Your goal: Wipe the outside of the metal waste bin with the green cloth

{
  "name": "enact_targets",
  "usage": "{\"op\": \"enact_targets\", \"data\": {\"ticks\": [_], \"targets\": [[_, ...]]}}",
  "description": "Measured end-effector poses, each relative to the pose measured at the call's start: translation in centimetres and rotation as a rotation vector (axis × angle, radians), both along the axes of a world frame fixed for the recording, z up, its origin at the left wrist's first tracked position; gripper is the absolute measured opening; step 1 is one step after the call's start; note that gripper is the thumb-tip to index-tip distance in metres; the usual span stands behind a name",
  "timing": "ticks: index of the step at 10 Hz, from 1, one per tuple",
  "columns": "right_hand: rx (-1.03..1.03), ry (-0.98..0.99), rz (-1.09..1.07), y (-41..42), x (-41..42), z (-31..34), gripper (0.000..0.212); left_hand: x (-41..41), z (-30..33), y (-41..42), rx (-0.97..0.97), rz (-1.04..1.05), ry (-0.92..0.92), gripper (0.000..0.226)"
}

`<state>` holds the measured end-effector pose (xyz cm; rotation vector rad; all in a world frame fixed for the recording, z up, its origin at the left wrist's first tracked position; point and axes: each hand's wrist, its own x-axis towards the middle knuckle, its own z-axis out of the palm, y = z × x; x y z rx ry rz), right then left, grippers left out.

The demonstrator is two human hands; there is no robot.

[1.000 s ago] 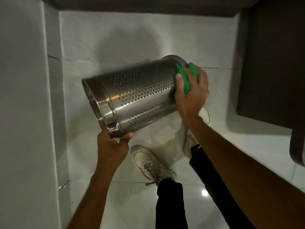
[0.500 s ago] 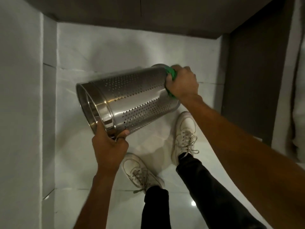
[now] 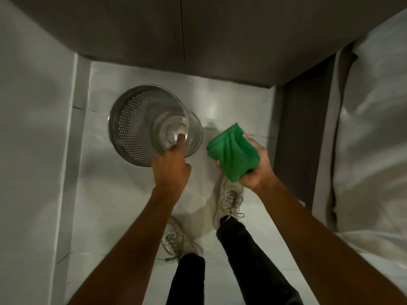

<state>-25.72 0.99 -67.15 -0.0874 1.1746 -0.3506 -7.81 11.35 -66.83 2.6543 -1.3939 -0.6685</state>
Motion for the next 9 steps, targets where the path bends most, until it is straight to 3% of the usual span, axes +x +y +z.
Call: {"op": "enact_targets", "data": {"ticks": [1, 2, 3, 4, 5, 6, 7, 8, 9], "targets": [[-0.011, -0.075, -0.068, -2.2, 0.9, 3.3, 0.034, -0.4, 0.3, -1.2, 0.134, -0.085, -0.014, 0.075], [-0.031, -0.100, -0.043, -4.2, 2.0, 8.0, 0.035, 0.6, 2.7, -1.6, 0.219, 0.015, 0.112, 0.085], [-0.210, -0.038, 0.115, -6.5, 3.5, 17.3, 0.033, 1.9, 12.1, -3.3, 0.028, 0.044, 0.108, 0.095], [-0.763, 0.156, 0.405, -7.8, 5.5, 30.2, 0.027, 2.9, 25.2, -4.6, -0.265, 0.027, 0.029, 0.086], [-1.516, 0.388, 0.584, -8.7, 6.4, 44.2, 0.031, 3.0, 37.8, -5.5, -0.515, -0.016, -0.078, 0.068], [-1.967, 0.565, 0.429, -12.4, 8.0, 53.1, 0.040, 3.7, 45.9, -7.5, -0.630, -0.028, -0.173, 0.063], [-1.972, 0.915, 0.481, -18.5, 10.7, 60.0, 0.044, 4.1, 53.7, -9.8, -0.631, -0.014, -0.264, 0.060], [-1.732, 1.125, 0.897, -23.2, 12.4, 61.7, 0.045, 4.0, 58.7, -12.1, -0.561, -0.016, -0.317, 0.060], [-1.695, 1.161, 1.034, -25.3, 12.8, 60.7, 0.058, 3.9, 60.9, -13.4, -0.505, -0.027, -0.345, 0.064]]}}
